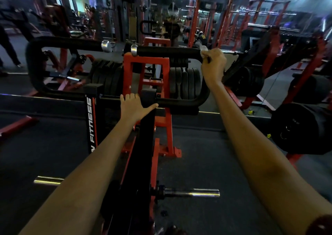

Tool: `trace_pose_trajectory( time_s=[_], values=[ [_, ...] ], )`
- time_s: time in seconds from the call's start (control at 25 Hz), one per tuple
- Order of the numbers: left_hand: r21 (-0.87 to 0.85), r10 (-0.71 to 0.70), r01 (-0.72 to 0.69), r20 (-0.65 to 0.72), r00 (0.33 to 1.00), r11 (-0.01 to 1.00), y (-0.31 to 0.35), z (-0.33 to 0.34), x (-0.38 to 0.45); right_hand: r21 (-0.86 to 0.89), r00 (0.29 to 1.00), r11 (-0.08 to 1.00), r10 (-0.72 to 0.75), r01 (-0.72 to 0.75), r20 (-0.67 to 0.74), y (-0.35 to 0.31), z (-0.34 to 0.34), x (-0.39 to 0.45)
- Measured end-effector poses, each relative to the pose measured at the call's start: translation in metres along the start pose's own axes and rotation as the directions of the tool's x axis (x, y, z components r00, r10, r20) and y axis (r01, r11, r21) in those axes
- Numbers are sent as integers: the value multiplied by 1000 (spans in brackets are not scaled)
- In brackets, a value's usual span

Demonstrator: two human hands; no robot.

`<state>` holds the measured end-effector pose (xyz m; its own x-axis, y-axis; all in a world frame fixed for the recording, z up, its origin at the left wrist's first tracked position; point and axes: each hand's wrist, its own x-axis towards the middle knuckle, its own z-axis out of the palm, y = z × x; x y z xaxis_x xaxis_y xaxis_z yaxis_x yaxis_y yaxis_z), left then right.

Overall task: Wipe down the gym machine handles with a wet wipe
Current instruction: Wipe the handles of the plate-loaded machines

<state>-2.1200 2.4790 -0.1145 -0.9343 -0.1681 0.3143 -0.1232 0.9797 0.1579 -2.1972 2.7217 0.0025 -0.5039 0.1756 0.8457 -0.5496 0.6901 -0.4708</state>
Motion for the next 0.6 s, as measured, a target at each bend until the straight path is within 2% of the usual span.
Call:
trace_pose_trajectory(
  time_s=[0.12,0.24,0.36,0.52,0.56,0.6],
  values=[
    [30,6,-6,0,1000,1000,-2,0,-1,-67,977,984,-156,168,147,-9,13,9],
    [1,1,-1,14,1000,1000,-2,-3,1,-81,908,937,-305,340,287,-10,7,27],
    [-4,-11,11,25,1000,1000,-2,-3,2,-52,899,950,-274,309,341,-13,4,35],
    [-9,-6,6,-17,1000,1000,0,-2,0,-26,832,937,-297,349,469,-45,13,33],
    [-16,-2,2,-26,1000,1000,-1,-2,-1,10,831,945,-293,328,473,-54,15,30],
    [-16,-1,1,-25,1000,1000,-2,-2,-2,84,860,964,-263,253,438,-60,19,23]
  ],
)
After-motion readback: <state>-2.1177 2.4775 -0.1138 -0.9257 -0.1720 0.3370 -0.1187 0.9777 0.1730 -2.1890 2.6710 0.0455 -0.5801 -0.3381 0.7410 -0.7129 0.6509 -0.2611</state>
